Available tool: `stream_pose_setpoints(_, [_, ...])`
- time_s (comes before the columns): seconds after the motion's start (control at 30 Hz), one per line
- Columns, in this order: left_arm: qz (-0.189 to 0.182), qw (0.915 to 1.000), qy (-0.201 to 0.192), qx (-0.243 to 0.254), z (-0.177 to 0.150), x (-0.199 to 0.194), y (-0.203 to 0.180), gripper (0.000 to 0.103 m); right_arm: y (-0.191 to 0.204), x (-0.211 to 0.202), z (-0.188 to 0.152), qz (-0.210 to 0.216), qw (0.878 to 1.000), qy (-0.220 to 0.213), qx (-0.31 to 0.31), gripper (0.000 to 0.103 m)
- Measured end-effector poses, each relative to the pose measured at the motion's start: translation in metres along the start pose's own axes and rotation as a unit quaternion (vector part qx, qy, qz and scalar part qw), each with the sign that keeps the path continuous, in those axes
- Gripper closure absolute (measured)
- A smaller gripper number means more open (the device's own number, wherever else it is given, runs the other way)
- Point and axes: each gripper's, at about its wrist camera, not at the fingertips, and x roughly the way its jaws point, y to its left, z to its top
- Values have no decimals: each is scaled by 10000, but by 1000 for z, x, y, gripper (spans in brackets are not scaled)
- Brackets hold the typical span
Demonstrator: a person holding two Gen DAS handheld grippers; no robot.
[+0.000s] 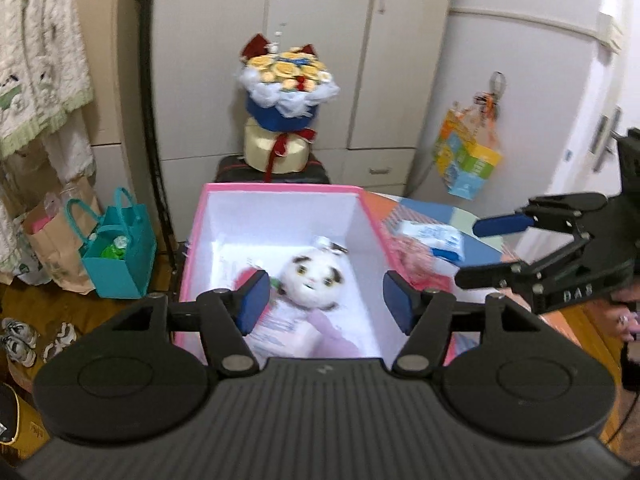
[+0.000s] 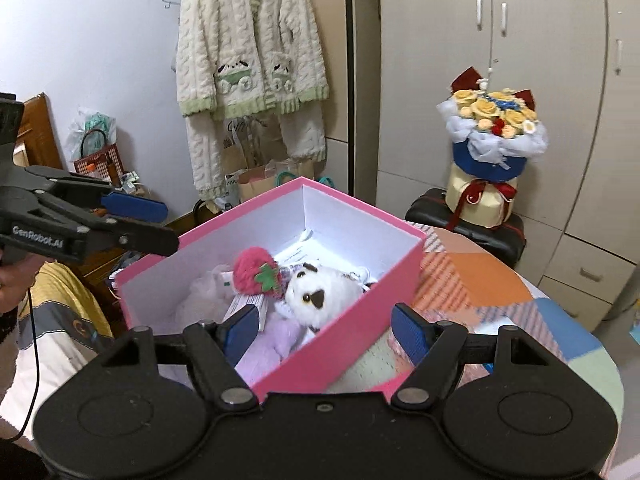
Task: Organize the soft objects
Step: 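Withdraw both tools from the box toward the red envelope on the table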
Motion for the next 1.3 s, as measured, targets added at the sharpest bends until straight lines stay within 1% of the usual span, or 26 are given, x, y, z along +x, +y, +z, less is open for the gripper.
stream_pose_setpoints(0.17, [-404, 9986, 198, 281, -13, -15, -37, 38, -5, -32, -16, 8, 9999, -120, 60, 25])
stream_pose_setpoints(0.3, [-677, 9959, 266, 546, -29, -20, -69, 38, -16, -52, -32, -11, 9996, -198, 192, 25])
stream_pose_setpoints(0.43, [-933, 9932, 395, 579, -45, -11, -95, 38, -31, -58, -47, 68, 9993, -163, 320, 25])
stream_pose_setpoints(0.53, [-958, 9924, 453, 623, -55, 3, -113, 38, -42, -55, -57, 144, 9989, -99, 437, 25])
stream_pose_setpoints(0.67, [-880, 9920, 443, 788, -66, 25, -137, 39, -57, -46, -72, 197, 9982, -38, 564, 25])
stream_pose_setpoints(0.77, [-819, 9911, 475, 939, -69, 44, -152, 39, -73, -32, -79, 241, 9974, 126, 670, 25])
stream_pose_setpoints(0.9, [-637, 9890, 545, 1219, -73, 75, -172, 39, -101, -15, -93, 343, 9928, 302, 1108, 25])
stream_pose_setpoints(1.0, [-394, 9874, 604, 1410, -76, 102, -180, 38, -117, -6, -106, 365, 9889, 370, 1390, 25])
stream_pose_setpoints(1.07, [-168, 9861, 625, 1529, -79, 121, -183, 38, -124, 0, -112, 365, 9872, 412, 1495, 25])
stream_pose_setpoints(1.2, [268, 9844, 707, 1589, -83, 156, -179, 38, -136, 16, -115, 447, 9828, 593, 1689, 25])
stream_pose_setpoints(1.3, [429, 9819, 836, 1643, -82, 175, -176, 37, -144, 31, -116, 522, 9788, 725, 1844, 26])
